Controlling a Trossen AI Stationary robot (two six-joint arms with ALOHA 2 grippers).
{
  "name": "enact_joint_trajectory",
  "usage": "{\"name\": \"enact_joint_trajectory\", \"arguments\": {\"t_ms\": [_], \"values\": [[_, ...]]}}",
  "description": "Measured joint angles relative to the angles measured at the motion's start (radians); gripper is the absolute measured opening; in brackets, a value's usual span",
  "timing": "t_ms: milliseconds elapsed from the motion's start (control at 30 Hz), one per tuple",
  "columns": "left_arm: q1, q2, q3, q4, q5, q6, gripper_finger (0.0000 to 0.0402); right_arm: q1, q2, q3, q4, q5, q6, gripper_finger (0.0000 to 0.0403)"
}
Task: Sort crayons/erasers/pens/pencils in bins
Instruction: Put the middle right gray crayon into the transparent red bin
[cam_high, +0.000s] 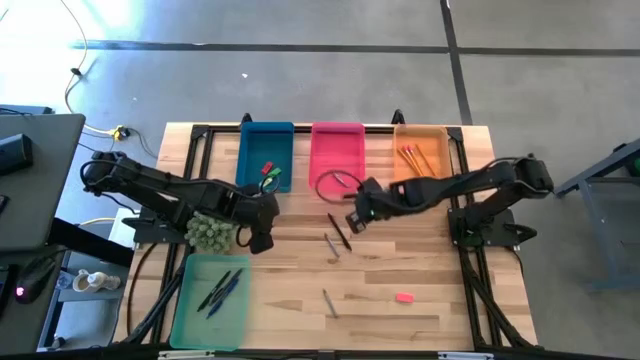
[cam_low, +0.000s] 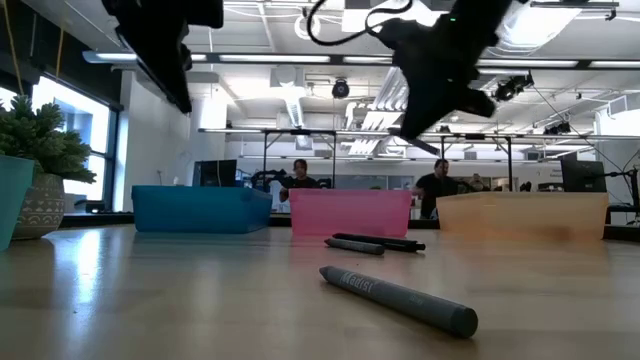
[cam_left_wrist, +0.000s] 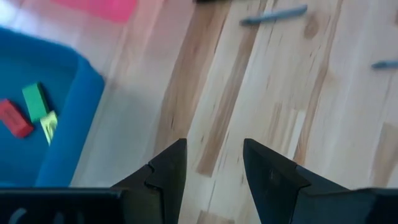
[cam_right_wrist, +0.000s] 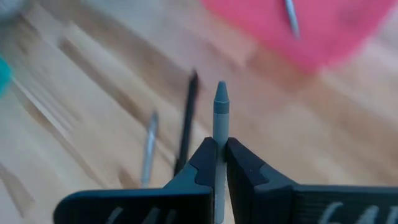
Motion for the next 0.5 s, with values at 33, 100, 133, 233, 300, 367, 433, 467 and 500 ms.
{"name": "enact_joint_trajectory", "arguments": {"t_ms": [33,100,133,233,300,367,433,467,500], "values": [[0.009,0.000,0.000,0.016,0.000,0.014,0.0145,-0.022,0.000,0.007,0.023,0.000,-0.034,0.0000],[0.028,0.000,0.000,0.054,0.000,0.042,0.0145,-0.068,0.000,0.021,0.073,0.000,-0.103,0.0000],[0.040,0.000,0.000,0.074,0.000,0.058,0.0145,-0.092,0.000,0.025,0.100,0.000,-0.137,0.0000],[0.076,0.000,0.000,0.142,0.000,0.105,0.0145,-0.159,0.000,0.029,0.191,0.000,-0.235,0.0000],[0.100,0.000,0.000,0.192,0.000,0.137,0.0145,-0.200,0.000,0.029,0.244,0.001,-0.296,0.0000],[0.124,0.000,0.000,0.244,0.000,0.170,0.0145,-0.240,0.000,0.029,0.284,0.002,-0.359,0.0000],[0.147,0.000,0.000,0.292,0.000,0.205,0.0145,-0.276,0.000,0.029,0.315,0.026,-0.422,0.0000],[0.158,0.000,0.000,0.315,0.000,0.222,0.0145,-0.291,0.000,0.029,0.326,0.047,-0.451,0.0000],[0.168,0.000,0.000,0.336,0.000,0.240,0.0145,-0.306,0.001,0.029,0.336,0.066,-0.481,0.0000]]}}
